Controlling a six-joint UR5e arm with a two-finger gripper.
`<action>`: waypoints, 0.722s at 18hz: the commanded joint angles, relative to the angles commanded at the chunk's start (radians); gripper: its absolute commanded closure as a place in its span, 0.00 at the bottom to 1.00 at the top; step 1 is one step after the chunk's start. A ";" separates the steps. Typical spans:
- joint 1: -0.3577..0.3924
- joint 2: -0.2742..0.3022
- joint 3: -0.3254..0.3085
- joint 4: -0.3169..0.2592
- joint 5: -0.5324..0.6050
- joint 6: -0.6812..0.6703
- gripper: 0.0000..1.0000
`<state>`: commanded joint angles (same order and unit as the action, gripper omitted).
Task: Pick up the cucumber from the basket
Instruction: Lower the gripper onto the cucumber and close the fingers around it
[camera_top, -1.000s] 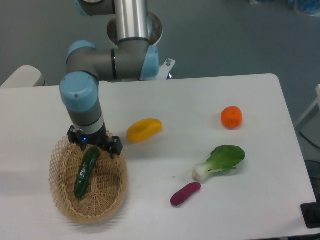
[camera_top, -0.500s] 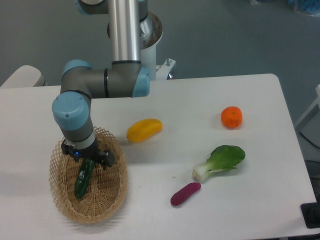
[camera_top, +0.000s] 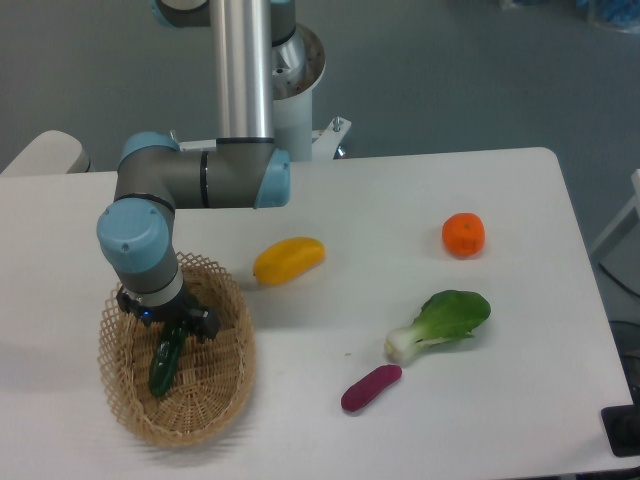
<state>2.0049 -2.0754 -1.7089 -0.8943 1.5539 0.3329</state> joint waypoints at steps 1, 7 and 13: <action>0.000 -0.005 0.002 0.000 0.000 0.000 0.00; 0.000 0.001 0.009 -0.003 0.005 -0.002 0.77; 0.005 0.014 0.014 -0.003 0.005 0.005 0.85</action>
<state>2.0095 -2.0617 -1.6951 -0.8974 1.5585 0.3375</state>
